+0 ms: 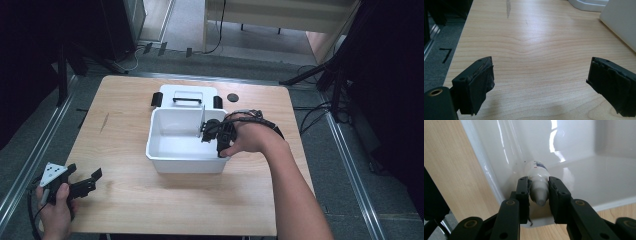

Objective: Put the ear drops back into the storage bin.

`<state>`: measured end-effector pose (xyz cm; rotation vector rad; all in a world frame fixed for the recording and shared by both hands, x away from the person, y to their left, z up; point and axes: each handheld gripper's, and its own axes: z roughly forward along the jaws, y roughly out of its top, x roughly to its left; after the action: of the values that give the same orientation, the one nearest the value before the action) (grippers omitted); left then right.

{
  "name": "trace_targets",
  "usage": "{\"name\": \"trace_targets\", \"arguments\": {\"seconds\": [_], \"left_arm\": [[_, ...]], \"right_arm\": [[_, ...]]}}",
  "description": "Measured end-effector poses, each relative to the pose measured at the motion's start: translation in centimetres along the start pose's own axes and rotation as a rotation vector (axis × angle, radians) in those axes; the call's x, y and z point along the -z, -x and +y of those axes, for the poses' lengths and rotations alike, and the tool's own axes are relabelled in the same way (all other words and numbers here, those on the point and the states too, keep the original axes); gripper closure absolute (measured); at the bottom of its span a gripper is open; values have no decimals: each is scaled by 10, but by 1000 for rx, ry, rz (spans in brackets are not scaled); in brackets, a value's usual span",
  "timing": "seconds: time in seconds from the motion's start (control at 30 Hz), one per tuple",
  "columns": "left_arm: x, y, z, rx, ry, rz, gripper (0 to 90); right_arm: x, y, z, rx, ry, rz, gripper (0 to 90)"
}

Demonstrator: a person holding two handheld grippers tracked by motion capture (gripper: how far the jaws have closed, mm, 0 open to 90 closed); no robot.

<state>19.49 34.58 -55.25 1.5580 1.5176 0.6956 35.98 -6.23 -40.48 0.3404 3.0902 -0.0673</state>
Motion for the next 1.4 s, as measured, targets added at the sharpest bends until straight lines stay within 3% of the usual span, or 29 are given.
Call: {"name": "trace_targets", "arguments": {"seconds": [0.43, 1.1, 1.4], "left_arm": [[0, 0, 0, 1, 0, -1, 73], [0, 0, 0, 2, 1, -2, 73], [0, 0, 0, 2, 0, -3, 73]], "right_arm": [[-19, 0, 3, 64, -11, -28, 717], [-28, 5, 6, 30, -22, -1, 702], [-28, 6, 5, 28, -2, -6, 688]]}}
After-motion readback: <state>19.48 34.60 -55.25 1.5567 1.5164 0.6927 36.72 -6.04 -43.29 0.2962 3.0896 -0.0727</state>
